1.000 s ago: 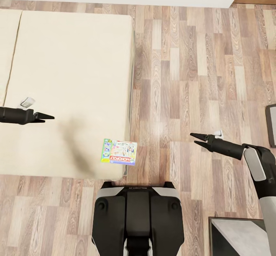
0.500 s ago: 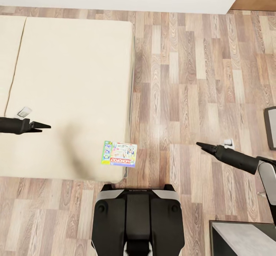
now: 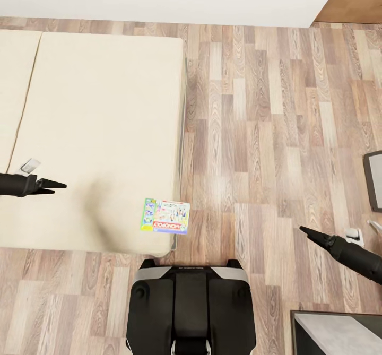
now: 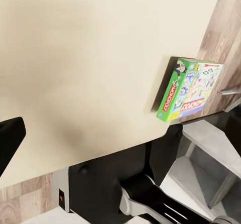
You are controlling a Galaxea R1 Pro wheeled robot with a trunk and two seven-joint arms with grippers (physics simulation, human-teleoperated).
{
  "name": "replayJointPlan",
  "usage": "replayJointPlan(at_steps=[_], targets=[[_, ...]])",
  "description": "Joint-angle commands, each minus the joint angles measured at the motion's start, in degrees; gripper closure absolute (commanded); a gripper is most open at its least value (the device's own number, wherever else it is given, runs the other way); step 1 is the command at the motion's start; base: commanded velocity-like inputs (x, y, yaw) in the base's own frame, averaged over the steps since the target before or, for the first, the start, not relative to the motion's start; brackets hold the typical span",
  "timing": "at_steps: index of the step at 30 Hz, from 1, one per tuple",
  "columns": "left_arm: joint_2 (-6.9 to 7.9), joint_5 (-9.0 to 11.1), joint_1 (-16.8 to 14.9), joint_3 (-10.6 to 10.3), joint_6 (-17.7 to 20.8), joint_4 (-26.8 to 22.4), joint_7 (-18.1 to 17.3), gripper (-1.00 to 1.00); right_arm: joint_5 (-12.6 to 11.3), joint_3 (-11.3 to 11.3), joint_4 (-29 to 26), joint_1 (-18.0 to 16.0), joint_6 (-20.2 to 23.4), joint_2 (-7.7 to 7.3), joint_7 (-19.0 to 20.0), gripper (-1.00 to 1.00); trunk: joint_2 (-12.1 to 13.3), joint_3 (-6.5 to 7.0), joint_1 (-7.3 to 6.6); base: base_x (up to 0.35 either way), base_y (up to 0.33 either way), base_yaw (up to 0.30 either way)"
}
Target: Put all the toys in the child's room - the three board games (two on the bed and one on the table), the two jigsaw puzzles on the table, and the tennis ball on the table - inside the toy box on the table in the child's room.
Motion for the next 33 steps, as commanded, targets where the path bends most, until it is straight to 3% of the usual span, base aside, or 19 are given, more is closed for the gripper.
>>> replayJointPlan(at_steps=[1, 4, 12, 22, 33], targets=[[0.03, -0.5, 0.1, -0.1, 0.6, 0.0, -0.6, -1.00, 0.2, -0.6, -0.2, 0.8, -0.4, 0.03, 0.8, -1.00, -0.1, 0.04, 0.05, 0.000, 0.000, 0.000], [0.09, -0.5, 0.4, 0.0, 0.6, 0.0, -0.6, -1.00, 0.0, -1.9, -0.6, 4.2, -3.9, 0.10, 3.7, -1.00, -0.1, 0.32, 0.05, 0.000, 0.000, 0.000], [0.22, -0.4, 0.6, 0.0, 0.6, 0.1, -0.7, -1.00, 0.4, -2.8, -0.8, 10.7, -11.3, 0.89, 13.7, -1.00, -0.1, 1.09, 0.05, 0.000, 0.000, 0.000], [0.24, -0.4, 0.8, 0.0, 0.3, 3.7, -1.5, -1.00, 0.0, -2.9, -0.9, 12.7, -13.9, 2.16, 15.8, -1.00, -0.1, 2.04, 0.05, 0.000, 0.000, 0.000], [0.08, -0.4, 0.9, 0.1, -3.7, 7.8, -2.0, -1.00, -0.2, -2.6, -0.9, 12.9, -13.7, 2.33, 15.7, -1.00, -0.1, 3.09, 0.05, 0.000, 0.000, 0.000]])
